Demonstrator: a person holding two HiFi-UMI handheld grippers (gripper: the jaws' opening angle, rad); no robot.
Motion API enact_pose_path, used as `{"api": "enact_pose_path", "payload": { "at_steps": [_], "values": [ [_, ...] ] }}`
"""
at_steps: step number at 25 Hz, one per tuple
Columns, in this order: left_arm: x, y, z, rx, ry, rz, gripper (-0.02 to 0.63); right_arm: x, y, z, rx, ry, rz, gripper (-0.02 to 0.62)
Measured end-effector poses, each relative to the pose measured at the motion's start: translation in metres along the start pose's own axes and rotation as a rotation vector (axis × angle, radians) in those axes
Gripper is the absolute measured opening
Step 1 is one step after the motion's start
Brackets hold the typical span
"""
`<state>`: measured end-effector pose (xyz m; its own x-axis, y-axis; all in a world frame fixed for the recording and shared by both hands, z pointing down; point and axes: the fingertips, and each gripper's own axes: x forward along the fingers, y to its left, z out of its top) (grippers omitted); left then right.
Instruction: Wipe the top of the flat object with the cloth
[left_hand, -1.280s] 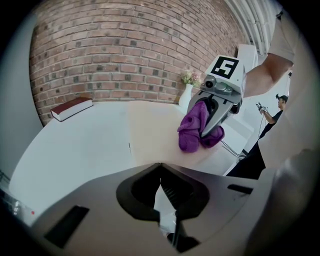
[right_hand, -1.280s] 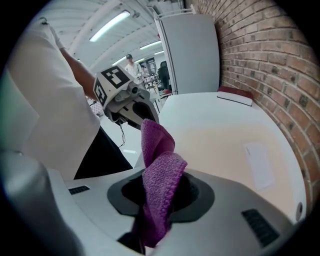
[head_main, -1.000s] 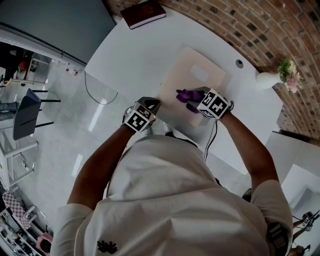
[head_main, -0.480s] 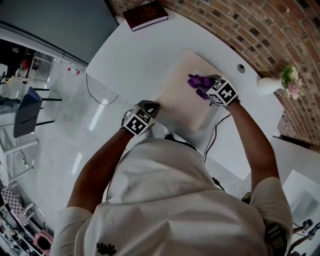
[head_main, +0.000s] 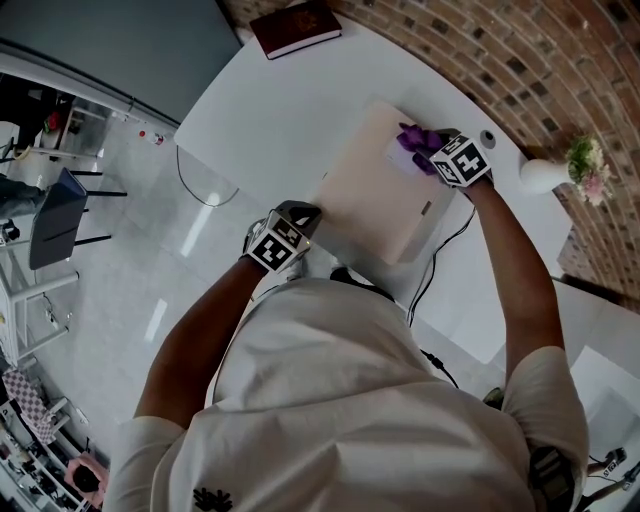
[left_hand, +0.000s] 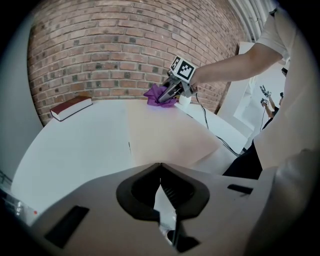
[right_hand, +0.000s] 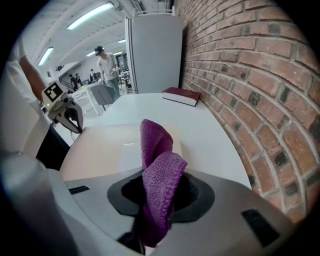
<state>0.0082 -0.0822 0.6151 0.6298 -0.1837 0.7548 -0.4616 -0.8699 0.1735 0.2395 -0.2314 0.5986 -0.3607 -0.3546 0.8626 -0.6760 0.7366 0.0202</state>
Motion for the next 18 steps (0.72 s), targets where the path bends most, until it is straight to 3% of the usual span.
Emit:
{"api": "enact_pose_path", "payload": {
  "at_steps": [12, 18],
  "values": [
    [-0.001, 0.0, 0.001, -0.013, -0.002, 0.007, 0.025, 0.003, -0.049, 0.006, 0.037, 0.02, -0.136, 0.126],
    [-0.001, 0.001, 0.001, -0.012, -0.003, 0.008, 0.025, -0.016, -0.028, 0.016, 0.022, -0.054, -0.129, 0.126]
  ]
}}
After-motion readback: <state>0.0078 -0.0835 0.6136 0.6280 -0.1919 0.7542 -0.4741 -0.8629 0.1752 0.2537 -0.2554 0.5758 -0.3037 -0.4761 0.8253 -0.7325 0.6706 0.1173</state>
